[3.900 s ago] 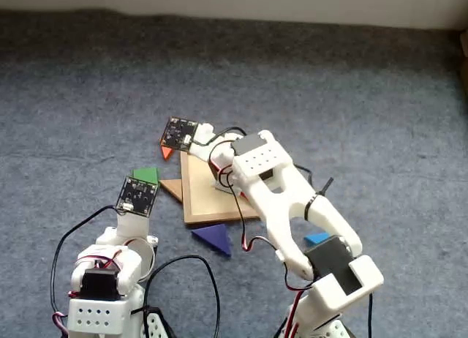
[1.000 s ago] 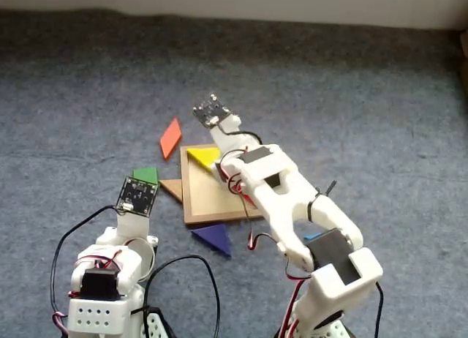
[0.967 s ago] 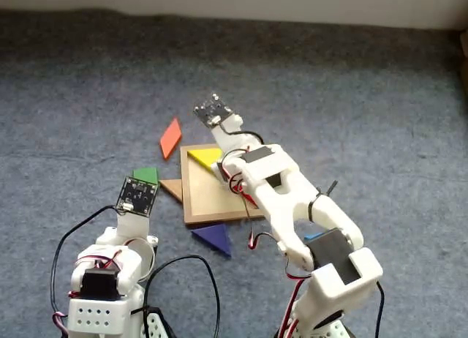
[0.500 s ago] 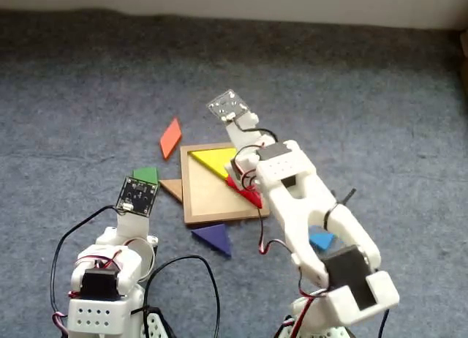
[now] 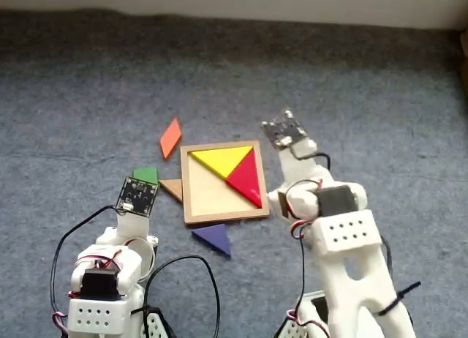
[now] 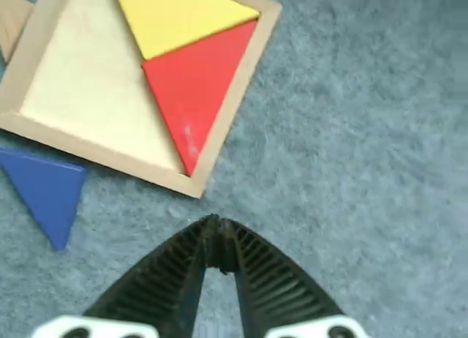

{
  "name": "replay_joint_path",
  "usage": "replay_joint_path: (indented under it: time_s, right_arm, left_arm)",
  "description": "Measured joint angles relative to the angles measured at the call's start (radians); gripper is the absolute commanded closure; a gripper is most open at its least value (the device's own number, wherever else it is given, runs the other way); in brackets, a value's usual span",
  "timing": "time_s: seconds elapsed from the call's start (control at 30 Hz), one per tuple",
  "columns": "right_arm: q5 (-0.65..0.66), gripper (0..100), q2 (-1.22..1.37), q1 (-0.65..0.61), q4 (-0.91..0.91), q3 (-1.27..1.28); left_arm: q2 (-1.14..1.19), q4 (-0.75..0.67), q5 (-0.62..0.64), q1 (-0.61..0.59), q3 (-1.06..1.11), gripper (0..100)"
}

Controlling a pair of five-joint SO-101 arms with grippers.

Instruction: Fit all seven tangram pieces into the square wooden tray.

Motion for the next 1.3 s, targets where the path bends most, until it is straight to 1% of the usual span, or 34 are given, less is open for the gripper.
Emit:
replay_joint_path:
  time_s: [0.13,0.2,0.23,0.33,0.47,0.57,0.63,0.8,1.13,1.2,1.3]
  right_arm:
    - [0.000,78.7,-0.043,0.152,0.020,0.095]
    - [0.006,71.1,-0.048,0.201,0.021,0.140]
    - [0.023,69.3,-0.049,0.213,0.021,0.160]
    - [0.066,69.0,-0.049,0.221,0.021,0.227]
    - [0.081,69.4,-0.049,0.226,-0.008,0.296]
    - [0.081,75.2,-0.049,0.226,-0.068,0.348]
    - [0.086,77.0,-0.049,0.226,-0.100,0.362]
    - [0.143,77.0,-0.049,0.226,-0.120,0.362]
    - [0.150,77.0,-0.046,0.226,-0.120,0.368]
    - [0.150,77.0,0.003,0.226,-0.123,0.368]
    - [0.150,77.0,0.146,0.226,-0.124,0.344]
  left_arm:
    - [0.000,0.000,0.000,0.000,0.000,100]
    - [0.000,0.000,0.000,0.000,0.000,100]
    - [0.000,0.000,0.000,0.000,0.000,100]
    - [0.000,0.000,0.000,0.000,0.000,100]
    - [0.000,0.000,0.000,0.000,0.000,100]
    - [0.000,0.000,0.000,0.000,0.000,100]
    - [0.000,0.000,0.000,0.000,0.000,100]
    - [0.000,0.000,0.000,0.000,0.000,100]
    - [0.000,0.000,0.000,0.000,0.000,100]
    - [0.000,0.000,0.000,0.000,0.000,100]
    - [0.000,0.000,0.000,0.000,0.000,100]
